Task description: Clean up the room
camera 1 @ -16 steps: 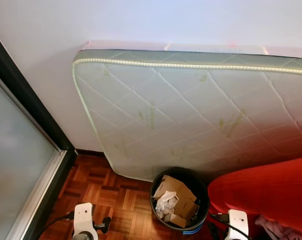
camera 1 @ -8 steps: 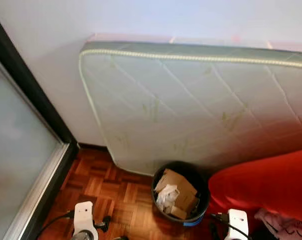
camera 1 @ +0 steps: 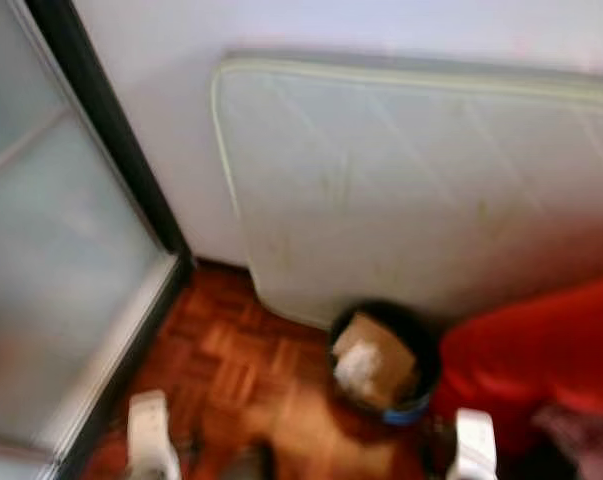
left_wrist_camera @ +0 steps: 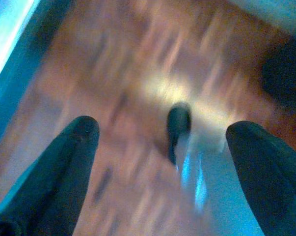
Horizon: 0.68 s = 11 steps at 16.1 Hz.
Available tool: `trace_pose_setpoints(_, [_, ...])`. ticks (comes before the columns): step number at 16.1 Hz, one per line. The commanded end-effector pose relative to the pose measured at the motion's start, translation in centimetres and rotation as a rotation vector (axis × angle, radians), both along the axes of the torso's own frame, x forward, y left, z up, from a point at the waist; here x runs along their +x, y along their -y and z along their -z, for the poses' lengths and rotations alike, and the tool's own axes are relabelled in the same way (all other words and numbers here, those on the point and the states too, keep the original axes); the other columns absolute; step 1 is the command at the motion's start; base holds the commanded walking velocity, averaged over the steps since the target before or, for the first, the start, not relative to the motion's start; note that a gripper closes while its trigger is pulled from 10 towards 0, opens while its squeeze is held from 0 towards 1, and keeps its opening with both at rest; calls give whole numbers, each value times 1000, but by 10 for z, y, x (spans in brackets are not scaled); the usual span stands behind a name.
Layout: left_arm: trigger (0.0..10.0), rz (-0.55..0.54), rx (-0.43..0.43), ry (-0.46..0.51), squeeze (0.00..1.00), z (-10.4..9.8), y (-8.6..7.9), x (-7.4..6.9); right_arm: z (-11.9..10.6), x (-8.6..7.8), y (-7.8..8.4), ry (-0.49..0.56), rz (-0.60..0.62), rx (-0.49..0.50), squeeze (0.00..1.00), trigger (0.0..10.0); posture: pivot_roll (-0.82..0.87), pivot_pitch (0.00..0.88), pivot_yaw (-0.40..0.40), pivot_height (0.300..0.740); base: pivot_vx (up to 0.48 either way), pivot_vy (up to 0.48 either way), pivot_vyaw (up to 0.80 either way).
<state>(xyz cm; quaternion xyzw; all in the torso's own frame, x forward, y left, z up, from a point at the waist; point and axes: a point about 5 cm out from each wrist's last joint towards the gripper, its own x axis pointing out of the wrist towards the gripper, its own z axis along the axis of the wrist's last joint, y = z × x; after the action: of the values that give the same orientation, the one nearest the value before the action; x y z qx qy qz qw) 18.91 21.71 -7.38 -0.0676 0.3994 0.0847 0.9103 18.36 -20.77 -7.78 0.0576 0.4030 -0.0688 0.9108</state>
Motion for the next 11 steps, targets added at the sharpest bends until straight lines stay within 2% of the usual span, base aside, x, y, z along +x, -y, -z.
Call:
trace_pose_setpoints(1, [10000, 27, 7, 9, 0, -2, 9, 7, 7, -13, -4, -44, 4, 14, 0, 10000, 32, 146, 10, 735, -277, 0, 0])
trace_pose_setpoints(4, [10000, 31, 3, 12, 0, -2, 13, 9, 7, -13, -4, -44, 3, 14, 0, 10000, 27, 153, 9, 735, -275, 0, 0])
trace_pose_setpoints(11, [10000, 30, 11, 10, 0, -1, 8, 4, 8, -15, -5, -49, 1, 18, 0, 10000, 26, 163, 14, 735, -273, 0, 0])
